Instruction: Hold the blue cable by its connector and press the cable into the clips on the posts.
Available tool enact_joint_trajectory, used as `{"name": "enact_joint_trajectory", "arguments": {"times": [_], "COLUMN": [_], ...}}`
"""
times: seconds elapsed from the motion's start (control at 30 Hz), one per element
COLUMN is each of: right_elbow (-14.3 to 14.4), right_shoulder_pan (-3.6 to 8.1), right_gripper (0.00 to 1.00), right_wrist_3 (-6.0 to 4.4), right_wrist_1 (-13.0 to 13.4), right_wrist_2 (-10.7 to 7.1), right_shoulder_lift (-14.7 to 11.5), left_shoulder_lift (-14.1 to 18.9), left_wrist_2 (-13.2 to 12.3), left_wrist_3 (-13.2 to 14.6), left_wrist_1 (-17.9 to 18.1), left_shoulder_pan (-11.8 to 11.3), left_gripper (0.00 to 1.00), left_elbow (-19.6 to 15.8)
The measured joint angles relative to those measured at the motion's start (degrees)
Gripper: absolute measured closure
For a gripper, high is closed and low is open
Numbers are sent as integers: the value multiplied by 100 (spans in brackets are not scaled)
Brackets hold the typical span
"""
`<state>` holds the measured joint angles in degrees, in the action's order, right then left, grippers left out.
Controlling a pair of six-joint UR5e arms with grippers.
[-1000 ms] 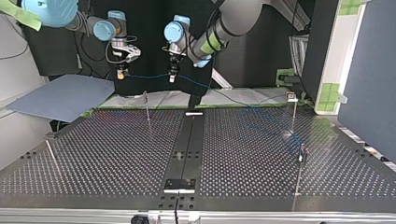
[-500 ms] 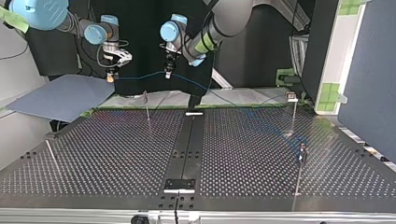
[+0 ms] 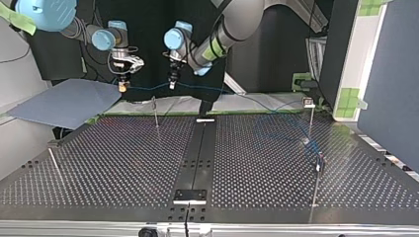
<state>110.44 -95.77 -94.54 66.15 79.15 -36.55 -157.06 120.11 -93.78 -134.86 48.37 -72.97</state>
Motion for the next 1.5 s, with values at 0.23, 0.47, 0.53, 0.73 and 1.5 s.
{"name": "enact_joint_trajectory", "arguments": {"times": [0.23,0.47,0.53,0.73,1.5], "right_elbow": [-16,-17,-19,-92,-397], "right_shoulder_pan": [-17,1,13,33,164], "right_gripper": [100,100,100,100,100], "right_wrist_3": [1,-94,-105,-91,-4], "right_wrist_1": [4,-6,3,1,-119], "right_wrist_2": [-54,-71,-71,-131,-305], "right_shoulder_lift": [35,59,65,205,465], "left_shoulder_lift": [-1,-2,-2,-7,-579], "left_wrist_2": [34,138,195,229,-23], "left_wrist_3": [-9,-19,-14,-25,-320], "left_wrist_1": [-104,-137,-147,-148,-456], "left_shoulder_pan": [0,7,20,41,29], "left_gripper": [100,100,100,100,100], "left_elbow": [127,170,179,255,1002]}}
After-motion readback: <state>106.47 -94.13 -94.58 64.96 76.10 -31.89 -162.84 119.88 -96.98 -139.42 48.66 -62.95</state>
